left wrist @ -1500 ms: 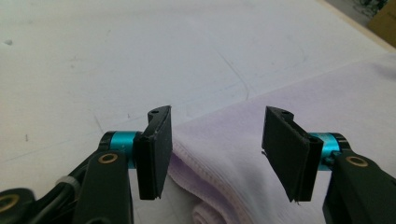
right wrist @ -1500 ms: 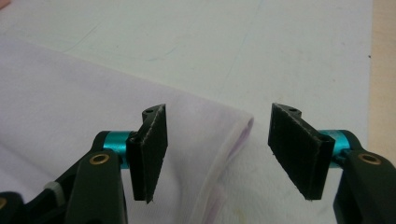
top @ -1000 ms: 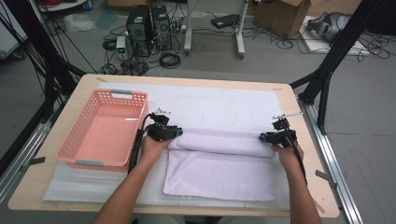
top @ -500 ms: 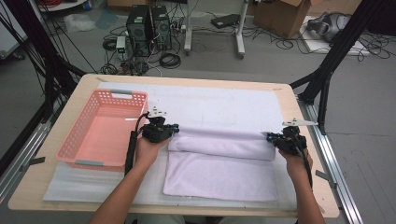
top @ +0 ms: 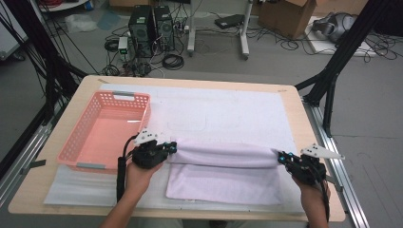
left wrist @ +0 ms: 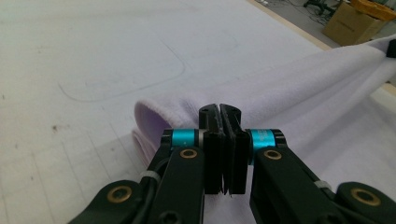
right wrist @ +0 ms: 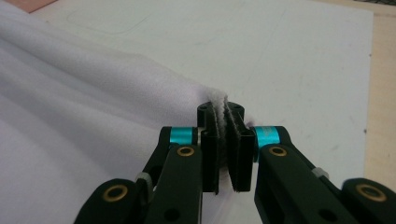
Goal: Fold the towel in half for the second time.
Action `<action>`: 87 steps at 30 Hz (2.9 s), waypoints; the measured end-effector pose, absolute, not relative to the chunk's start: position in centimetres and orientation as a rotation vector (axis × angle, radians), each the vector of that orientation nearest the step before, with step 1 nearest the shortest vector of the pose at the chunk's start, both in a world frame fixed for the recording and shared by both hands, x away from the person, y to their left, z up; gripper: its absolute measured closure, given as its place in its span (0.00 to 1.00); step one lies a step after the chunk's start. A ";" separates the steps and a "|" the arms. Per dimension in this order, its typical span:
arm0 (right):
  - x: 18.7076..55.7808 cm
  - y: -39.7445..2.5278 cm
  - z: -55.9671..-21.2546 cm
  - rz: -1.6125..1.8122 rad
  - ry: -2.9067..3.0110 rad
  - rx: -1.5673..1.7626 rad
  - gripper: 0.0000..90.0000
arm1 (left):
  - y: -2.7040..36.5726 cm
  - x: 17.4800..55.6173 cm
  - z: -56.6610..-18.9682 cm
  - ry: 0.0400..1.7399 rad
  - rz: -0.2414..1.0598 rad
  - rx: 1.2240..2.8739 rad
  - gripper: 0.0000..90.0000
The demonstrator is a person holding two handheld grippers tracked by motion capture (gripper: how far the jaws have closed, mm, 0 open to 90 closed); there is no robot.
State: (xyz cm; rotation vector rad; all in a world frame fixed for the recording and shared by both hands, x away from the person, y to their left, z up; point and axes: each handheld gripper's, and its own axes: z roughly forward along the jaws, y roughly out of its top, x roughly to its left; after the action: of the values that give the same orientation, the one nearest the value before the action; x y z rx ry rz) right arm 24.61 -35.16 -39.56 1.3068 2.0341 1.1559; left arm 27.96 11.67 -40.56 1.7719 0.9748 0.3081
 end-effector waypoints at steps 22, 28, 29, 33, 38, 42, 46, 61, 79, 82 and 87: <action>15.2 -35.0 -40.8 1.119 1.998 1.320 0.68 | 13.4 19.4 -42.3 0.942 0.246 1.767 0.67; 16.9 -35.5 -39.4 1.142 1.901 1.342 0.67 | 13.3 21.4 -40.9 0.942 0.273 1.705 0.56; 17.6 -35.4 -39.5 1.125 1.909 1.339 0.68 | 13.3 22.0 -40.7 0.942 0.274 1.705 0.56; 20.6 -34.9 -40.4 1.100 1.958 1.375 0.70 | 12.7 24.5 -40.3 0.974 0.264 1.732 0.56; 23.3 -34.8 -41.4 1.041 1.997 1.406 0.69 | 12.1 27.7 -41.3 1.079 0.269 1.780 0.58; 25.2 -35.4 -42.1 1.020 2.012 1.452 0.71 | 11.7 30.1 -42.7 1.157 0.265 1.831 0.56; 27.3 -35.2 -43.3 0.993 2.069 1.474 0.59 | 11.0 31.7 -43.8 1.172 0.239 1.874 0.51; 30.2 -36.2 -44.5 1.208 2.107 1.469 0.91 | 10.6 33.7 -44.8 1.169 0.242 1.794 0.90; 37.5 -35.2 -43.2 1.136 1.974 1.501 0.90 | 9.5 40.5 -43.5 1.254 0.362 1.717 0.90; 38.3 -35.1 -43.4 1.133 1.967 1.511 0.90 | 9.7 41.2 -43.7 1.269 0.350 1.717 0.90; 39.0 -34.8 -43.2 1.136 1.955 1.520 0.89 | 9.8 41.3 -44.0 1.289 0.341 1.731 0.77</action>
State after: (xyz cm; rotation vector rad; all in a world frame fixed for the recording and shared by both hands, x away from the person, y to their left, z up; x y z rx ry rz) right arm 38.95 -34.76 -43.24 1.5202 1.9550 1.1355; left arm 41.28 9.79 -44.05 1.7313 1.2887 0.3405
